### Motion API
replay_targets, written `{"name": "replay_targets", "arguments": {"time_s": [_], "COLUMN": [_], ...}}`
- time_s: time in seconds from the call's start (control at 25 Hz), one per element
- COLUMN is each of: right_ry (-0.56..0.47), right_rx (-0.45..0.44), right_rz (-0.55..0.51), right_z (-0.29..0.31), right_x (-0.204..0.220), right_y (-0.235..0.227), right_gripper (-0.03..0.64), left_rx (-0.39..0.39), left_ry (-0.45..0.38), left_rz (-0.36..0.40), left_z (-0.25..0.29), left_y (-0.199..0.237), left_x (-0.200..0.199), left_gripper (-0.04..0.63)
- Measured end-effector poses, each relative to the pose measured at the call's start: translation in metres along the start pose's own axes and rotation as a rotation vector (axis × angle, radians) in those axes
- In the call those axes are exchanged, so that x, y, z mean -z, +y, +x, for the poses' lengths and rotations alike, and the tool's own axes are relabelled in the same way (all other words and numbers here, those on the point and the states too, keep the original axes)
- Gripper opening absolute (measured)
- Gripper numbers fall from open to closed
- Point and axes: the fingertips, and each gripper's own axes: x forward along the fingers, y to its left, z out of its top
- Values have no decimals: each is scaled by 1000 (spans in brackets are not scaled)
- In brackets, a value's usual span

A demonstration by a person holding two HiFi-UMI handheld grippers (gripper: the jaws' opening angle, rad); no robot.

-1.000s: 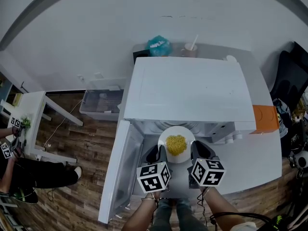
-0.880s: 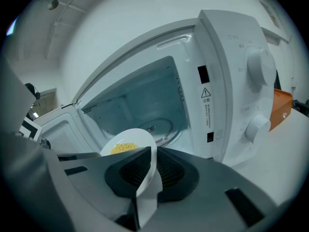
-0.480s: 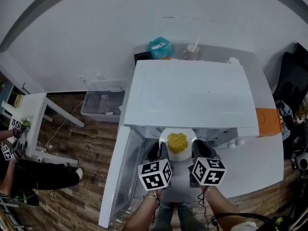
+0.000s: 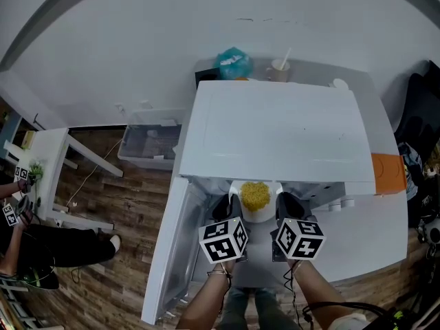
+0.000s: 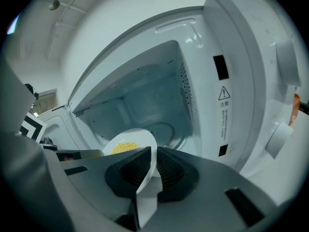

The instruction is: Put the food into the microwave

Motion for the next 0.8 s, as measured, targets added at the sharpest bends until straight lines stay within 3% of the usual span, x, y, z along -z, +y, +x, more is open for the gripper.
{"name": "replay_targets", "arguments": {"time_s": [0.8], "right_ry": [-48], "right_rx": [45], "right_rz": [15], "right_z": [25], "right_x": [-9], "right_y": [-7], "right_gripper": [49], "left_rx": [-19], "left_ry": [-68], "left_rz": [30], "left_z": [25], "left_y": [3], "left_x": [-13], "left_gripper": [64]}}
